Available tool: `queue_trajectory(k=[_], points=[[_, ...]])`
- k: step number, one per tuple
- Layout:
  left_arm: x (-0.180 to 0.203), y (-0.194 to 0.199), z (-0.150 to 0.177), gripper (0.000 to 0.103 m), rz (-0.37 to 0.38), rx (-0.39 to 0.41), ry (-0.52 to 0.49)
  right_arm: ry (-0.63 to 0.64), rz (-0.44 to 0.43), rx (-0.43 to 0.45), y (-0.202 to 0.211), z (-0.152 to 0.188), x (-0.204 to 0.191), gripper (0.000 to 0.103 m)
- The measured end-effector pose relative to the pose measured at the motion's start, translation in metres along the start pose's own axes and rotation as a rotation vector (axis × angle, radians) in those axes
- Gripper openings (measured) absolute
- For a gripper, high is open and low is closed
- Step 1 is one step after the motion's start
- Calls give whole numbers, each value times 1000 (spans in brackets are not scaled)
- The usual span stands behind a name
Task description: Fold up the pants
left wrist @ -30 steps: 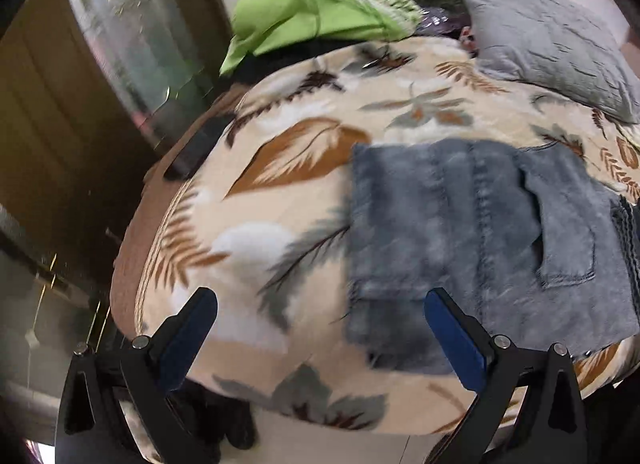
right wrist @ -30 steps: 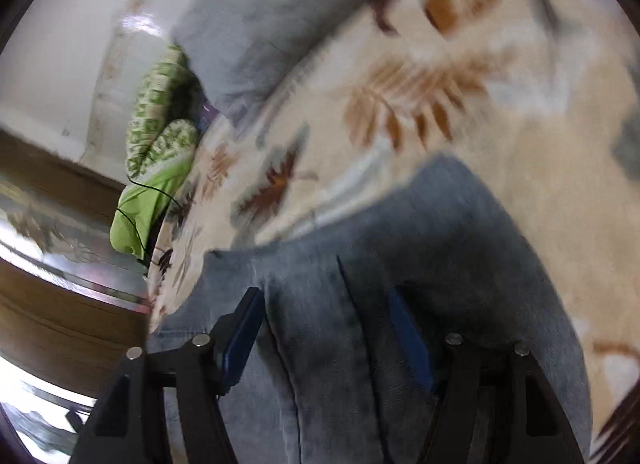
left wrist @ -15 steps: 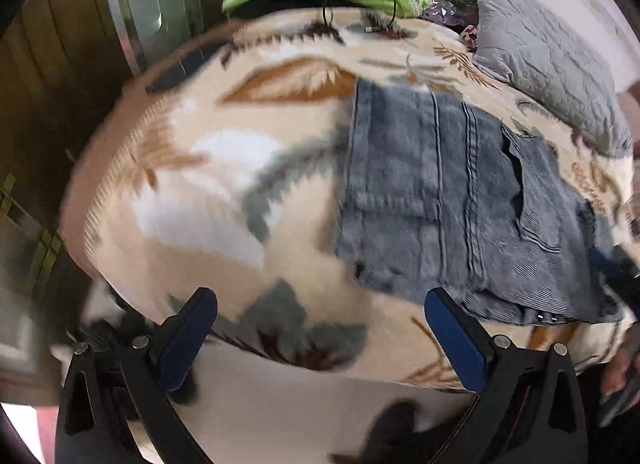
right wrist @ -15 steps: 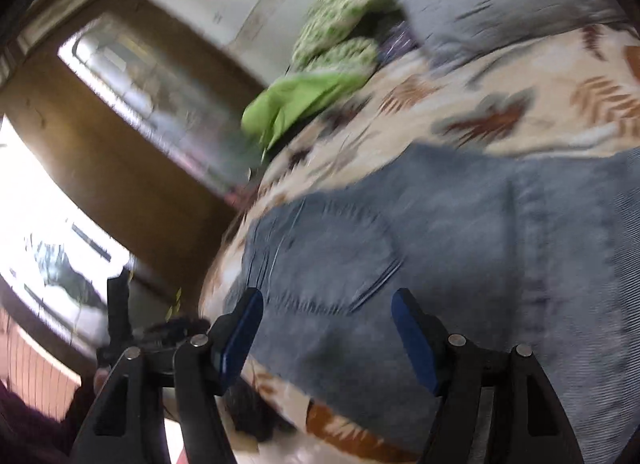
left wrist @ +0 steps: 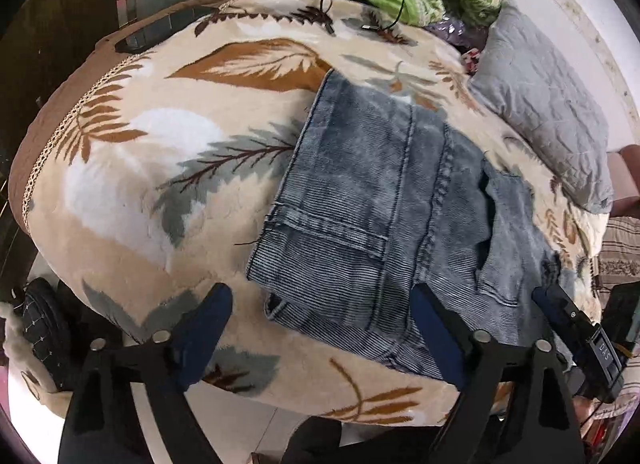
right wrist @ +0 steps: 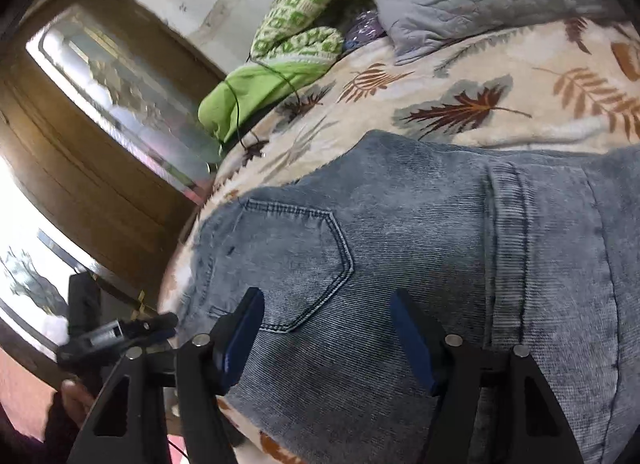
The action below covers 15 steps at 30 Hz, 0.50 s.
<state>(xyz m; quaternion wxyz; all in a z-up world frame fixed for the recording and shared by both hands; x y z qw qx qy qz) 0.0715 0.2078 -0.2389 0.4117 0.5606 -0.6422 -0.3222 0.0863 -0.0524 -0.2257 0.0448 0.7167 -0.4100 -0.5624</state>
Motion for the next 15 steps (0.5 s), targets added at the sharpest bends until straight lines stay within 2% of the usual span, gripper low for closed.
queue_trajectory(k=[1, 2, 3, 5, 8, 10, 15], points=[[-2, -3, 0, 82, 3, -9, 10, 8, 8, -19, -5, 2, 0, 49], [-3, -7, 2, 76, 19, -19, 29, 17, 40, -38, -12, 4, 3, 42], [-4, -8, 3, 72, 43, -21, 46, 34, 81, -47, -18, 6, 7, 38], [-6, -7, 4, 71, 61, -12, 65, 63, 127, -46, -18, 8, 12, 24], [-7, -5, 3, 71, 80, -15, 82, 59, 127, -61, -19, 7, 18, 21], [-9, -4, 4, 71, 97, -18, 104, 61, 150, -64, -19, 6, 22, 10], [-13, -1, 10, 71, 151, -31, 167, 37, 156, -73, -20, 4, 23, 10]])
Point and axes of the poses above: each gripper's, at about its wrist camera, not at the fingertips, and y roughly against the way its jaws point, x to its right, z to its underside, the point moved 9 cm from there along -y, roughly the way its jaws point, and after that the axes turned 13 degrees about -y, right-handed, at the moved point
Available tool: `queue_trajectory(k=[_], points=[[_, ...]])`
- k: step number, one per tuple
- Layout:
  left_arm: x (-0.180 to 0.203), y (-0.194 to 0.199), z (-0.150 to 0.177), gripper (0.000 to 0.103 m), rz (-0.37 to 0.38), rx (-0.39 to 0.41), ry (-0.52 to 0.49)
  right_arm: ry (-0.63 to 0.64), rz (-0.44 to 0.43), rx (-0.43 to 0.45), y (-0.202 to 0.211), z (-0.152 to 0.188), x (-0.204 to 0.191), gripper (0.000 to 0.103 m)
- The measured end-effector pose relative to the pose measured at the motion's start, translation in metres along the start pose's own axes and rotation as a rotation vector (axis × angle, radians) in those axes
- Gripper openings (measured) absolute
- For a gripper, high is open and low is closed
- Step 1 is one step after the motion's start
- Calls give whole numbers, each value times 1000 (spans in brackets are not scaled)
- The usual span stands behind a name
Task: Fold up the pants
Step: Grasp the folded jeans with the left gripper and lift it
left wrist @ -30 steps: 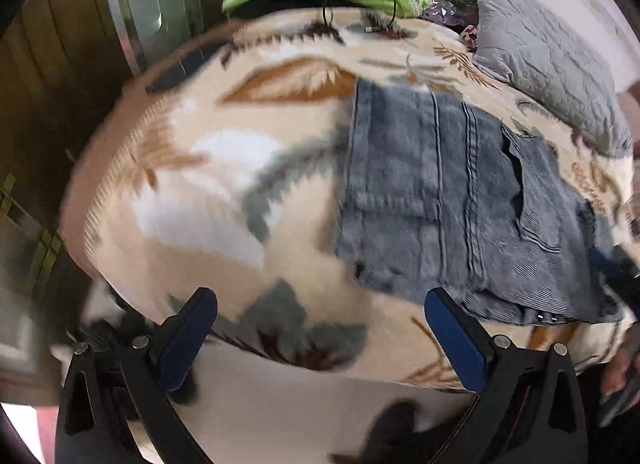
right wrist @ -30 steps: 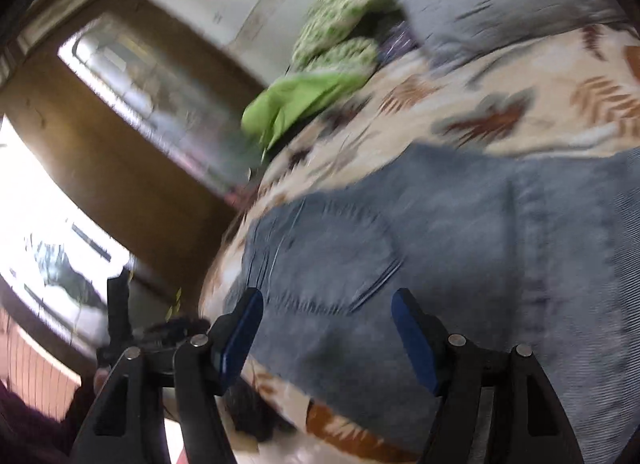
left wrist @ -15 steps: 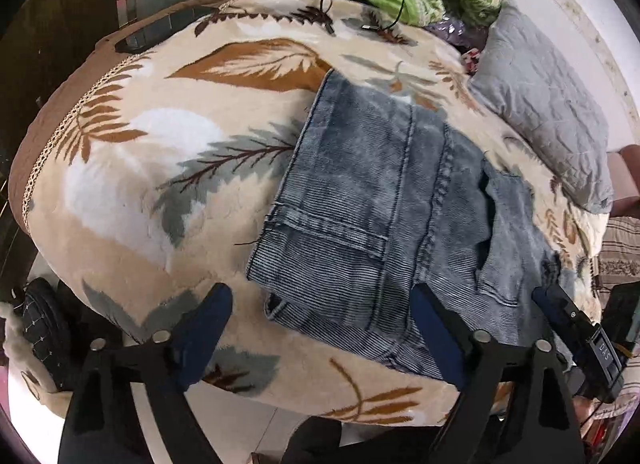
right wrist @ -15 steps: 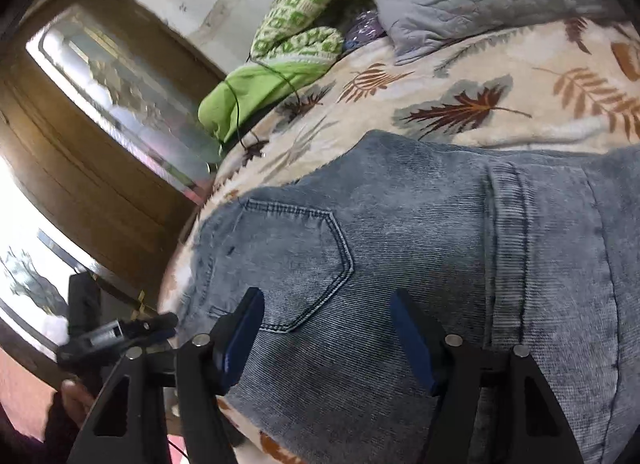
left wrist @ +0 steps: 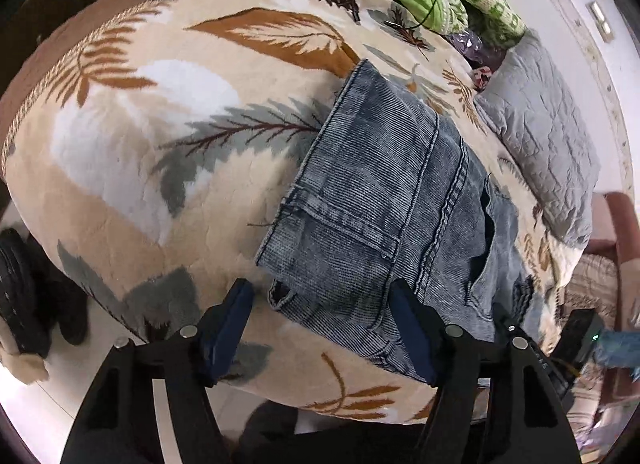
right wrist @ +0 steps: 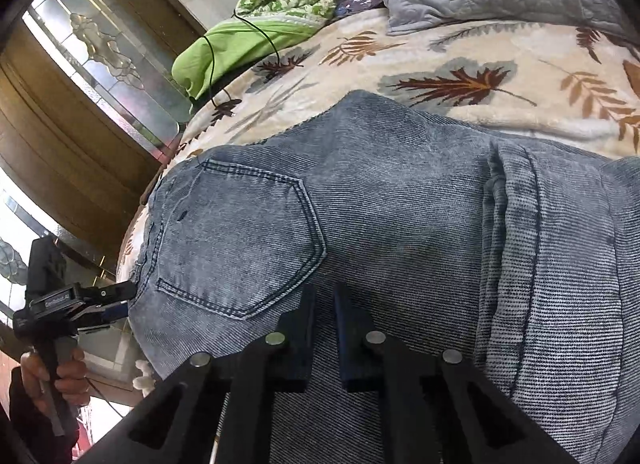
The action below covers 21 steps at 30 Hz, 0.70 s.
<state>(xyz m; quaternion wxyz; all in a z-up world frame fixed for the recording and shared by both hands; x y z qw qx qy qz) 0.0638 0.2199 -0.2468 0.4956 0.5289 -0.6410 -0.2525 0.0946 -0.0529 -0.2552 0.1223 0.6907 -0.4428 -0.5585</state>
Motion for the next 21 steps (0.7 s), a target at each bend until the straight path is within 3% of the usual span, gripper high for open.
queue_trajectory(k=[11, 13, 15, 18, 21], points=[[7, -5, -2, 71, 42, -12, 41, -37, -1, -19, -3, -5, -1, 10], [3, -5, -8, 64, 30, 12, 60, -34, -3, -15, -4, -5, -1, 10], [3, -4, -13, 46, 13, 38, 48, -49, -14, -10, -3, -5, -1, 10], [2, -5, -17, 27, 10, 63, 66, -38, -32, 11, -1, -3, -1, 11], [4, -6, -19, 22, 3, 81, 64, -9, -44, 36, 2, 2, -1, 11]])
Point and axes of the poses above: each gripper's, at about its wrist camera, not at the fingertips, and y roughly against the way its jaws point, x to its right, z to its underside, the point moved 9 cm from there along -y, roughly the way its jaws point, and after that the axes turned 13 degrees about -y, right-handed, at the moved point
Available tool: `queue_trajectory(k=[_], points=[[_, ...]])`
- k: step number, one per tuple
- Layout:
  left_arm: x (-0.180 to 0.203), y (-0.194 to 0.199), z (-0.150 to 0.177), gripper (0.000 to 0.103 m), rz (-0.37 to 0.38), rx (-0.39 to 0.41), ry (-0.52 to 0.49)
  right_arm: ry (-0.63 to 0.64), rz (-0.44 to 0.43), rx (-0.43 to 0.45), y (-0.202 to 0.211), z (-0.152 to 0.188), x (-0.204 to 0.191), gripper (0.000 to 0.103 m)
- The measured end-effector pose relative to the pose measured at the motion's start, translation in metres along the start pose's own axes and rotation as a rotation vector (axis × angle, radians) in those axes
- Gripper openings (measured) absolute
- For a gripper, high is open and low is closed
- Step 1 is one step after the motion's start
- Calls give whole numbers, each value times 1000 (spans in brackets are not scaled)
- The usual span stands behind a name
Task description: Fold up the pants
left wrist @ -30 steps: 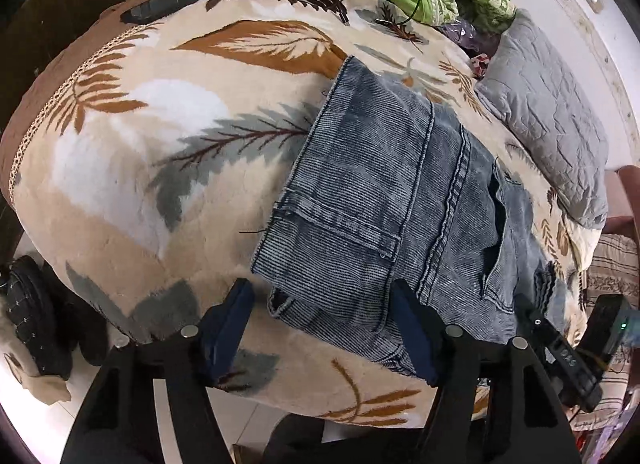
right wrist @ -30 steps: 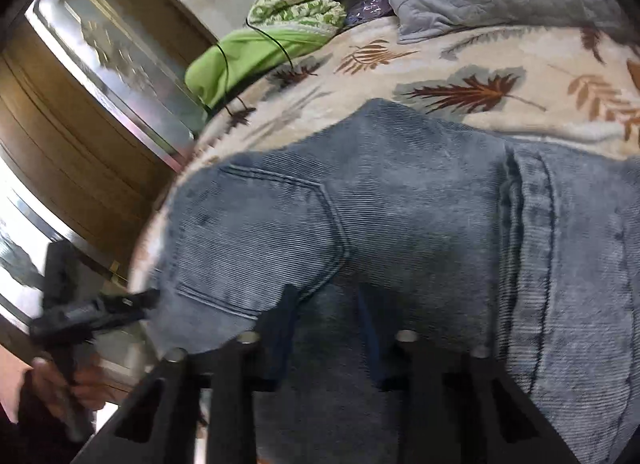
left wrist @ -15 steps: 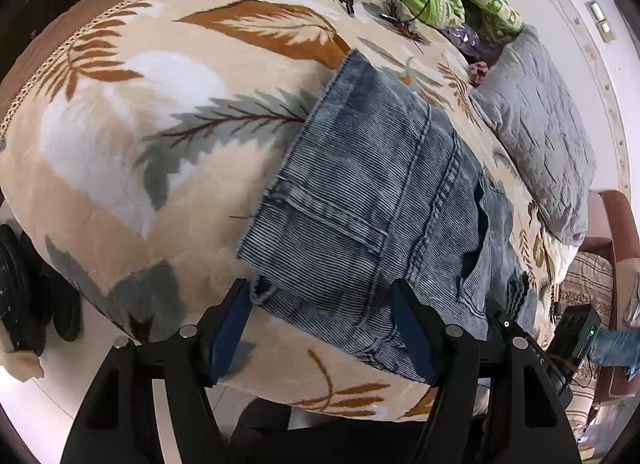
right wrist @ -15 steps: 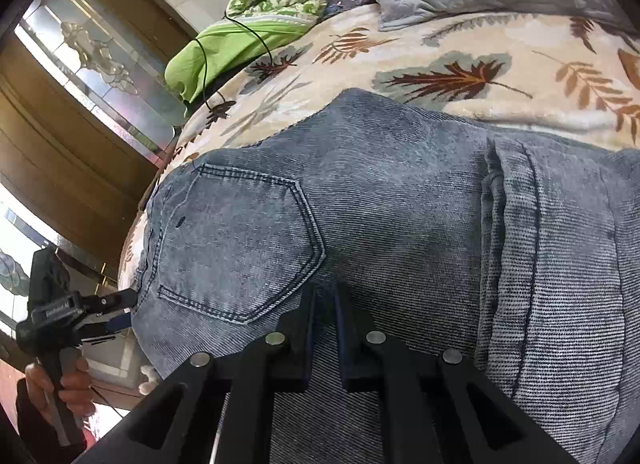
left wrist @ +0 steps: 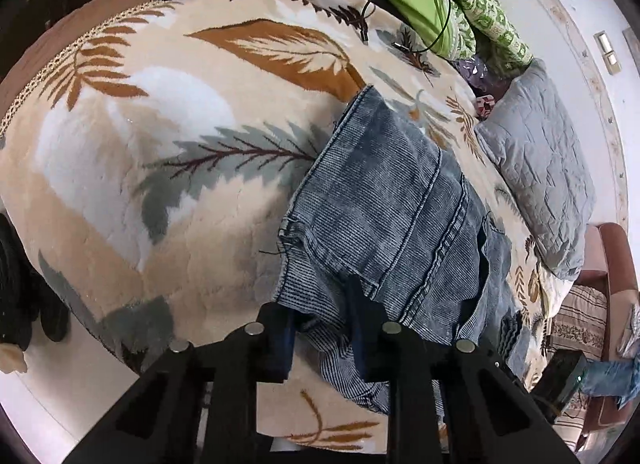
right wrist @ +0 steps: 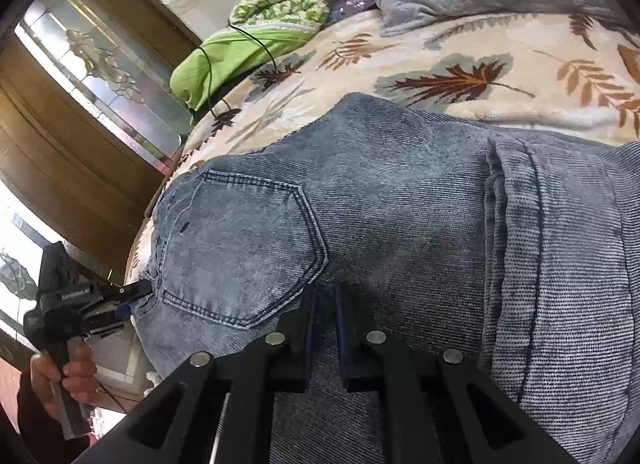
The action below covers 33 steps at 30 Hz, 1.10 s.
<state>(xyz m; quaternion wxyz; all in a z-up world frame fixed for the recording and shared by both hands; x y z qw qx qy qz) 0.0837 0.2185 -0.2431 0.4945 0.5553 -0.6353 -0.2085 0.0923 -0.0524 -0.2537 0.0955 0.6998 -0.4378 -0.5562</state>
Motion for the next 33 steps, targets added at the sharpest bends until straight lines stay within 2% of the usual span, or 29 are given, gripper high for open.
queue_trajectory(k=[3, 7, 9, 12, 14, 17, 19, 21, 23, 26, 30, 33], points=[[4, 5, -3, 18, -12, 29, -3, 22, -19, 15, 4, 3, -1, 11], [18, 18, -7, 17, -51, 81, -63, 67, -20, 37, 11, 9, -3, 10], [30, 31, -10, 17, -65, 119, -105, 72, -29, 53, 17, 9, -6, 14], [56, 51, -14, 17, -93, 166, -201, 95, -21, 78, 21, 8, -10, 14], [70, 61, -14, 17, -104, 187, -252, 106, 7, 26, 8, 14, -7, 15], [100, 73, -13, 16, -119, 213, -338, 132, 10, 35, 13, 13, -10, 15], [117, 82, -9, 16, -118, 227, -388, 99, -2, 55, 24, 8, -5, 15], [141, 89, -7, 16, -106, 244, -447, 66, -27, 121, 45, -4, 1, 15], [166, 96, -3, 16, -89, 260, -507, 22, -65, 224, 79, -21, 12, 15], [207, 99, 7, 16, -49, 263, -583, -85, -90, 352, 125, -40, 43, 15], [271, 92, 23, 15, 22, 248, -687, -217, -92, 460, 176, -52, 90, 14], [332, 74, 46, 14, 104, 218, -784, -286, -87, 522, 210, -54, 118, 14]])
Point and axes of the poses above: each gripper's, at about its wrist camera, not at the fingertips, and y roughly against the way its jaws point, x to its right, z to its underside, the point moved 9 cm from there along -y, roughly the way its jaws point, and after that the axes turned 13 degrees about -y, right-handed, at the moved point
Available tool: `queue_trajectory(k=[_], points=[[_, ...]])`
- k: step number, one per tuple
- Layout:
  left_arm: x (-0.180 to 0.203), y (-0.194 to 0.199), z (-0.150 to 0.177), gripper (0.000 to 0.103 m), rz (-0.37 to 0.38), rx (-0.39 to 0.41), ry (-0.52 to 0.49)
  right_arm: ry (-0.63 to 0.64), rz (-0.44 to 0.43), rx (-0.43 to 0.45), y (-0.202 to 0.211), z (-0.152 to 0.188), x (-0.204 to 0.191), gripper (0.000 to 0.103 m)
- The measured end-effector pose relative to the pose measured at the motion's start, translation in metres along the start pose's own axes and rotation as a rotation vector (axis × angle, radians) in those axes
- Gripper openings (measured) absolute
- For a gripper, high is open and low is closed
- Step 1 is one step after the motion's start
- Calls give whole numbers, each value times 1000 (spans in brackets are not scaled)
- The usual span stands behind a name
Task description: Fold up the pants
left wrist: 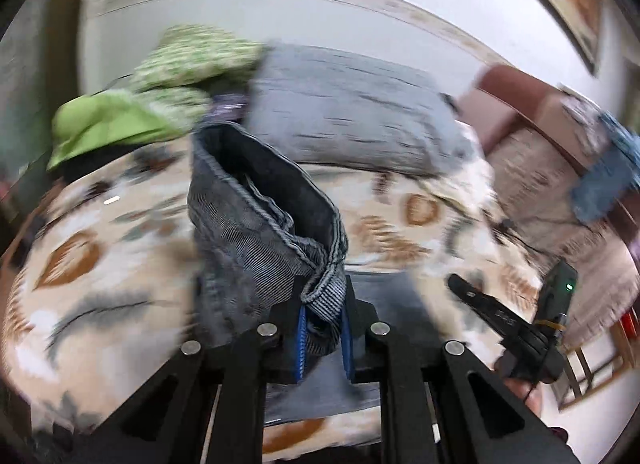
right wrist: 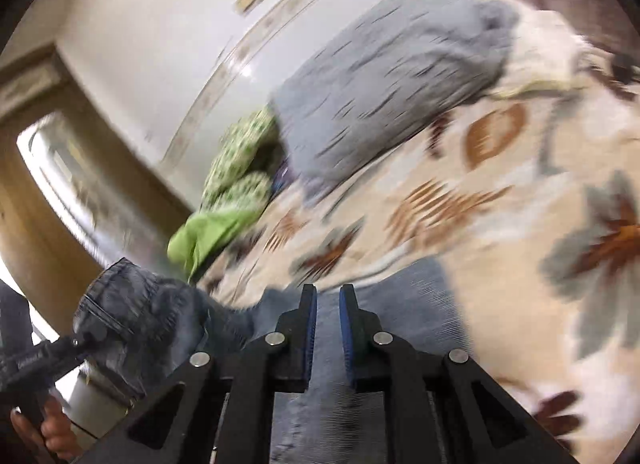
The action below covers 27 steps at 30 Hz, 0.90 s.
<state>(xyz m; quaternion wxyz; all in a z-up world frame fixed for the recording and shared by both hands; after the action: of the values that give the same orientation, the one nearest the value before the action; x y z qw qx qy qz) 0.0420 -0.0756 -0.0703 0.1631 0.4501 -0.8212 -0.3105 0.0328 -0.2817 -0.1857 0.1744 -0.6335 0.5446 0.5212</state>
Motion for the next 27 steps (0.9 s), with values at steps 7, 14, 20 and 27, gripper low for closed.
queue_trajectory(k=[7, 14, 20, 27], points=[[119, -102, 5, 14, 265, -118, -67, -137, 39, 95, 45, -41, 51, 14], [105, -83, 1, 15, 256, -100, -97, -171, 38, 9, 36, -34, 60, 15], [10, -58, 4, 44, 25, -82, -68, -201, -7, -200, -8, 6, 43, 16], [-51, -89, 66, 44, -42, -252, 27, -258, 12, -284, -24, 27, 51, 75]])
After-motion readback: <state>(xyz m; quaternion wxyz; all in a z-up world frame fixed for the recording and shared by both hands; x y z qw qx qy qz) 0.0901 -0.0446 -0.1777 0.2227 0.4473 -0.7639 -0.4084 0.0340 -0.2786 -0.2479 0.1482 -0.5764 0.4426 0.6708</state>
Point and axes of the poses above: each gripper's, at about its wrist camera, not at the fingertips, and y roughly against the way its jaws point, x to its right, z to its underside, the point moved 9 cm from there along -y, roughly the way its jaws point, and after that the axes turned 13 degrees about -y, right-handed, at the moved point
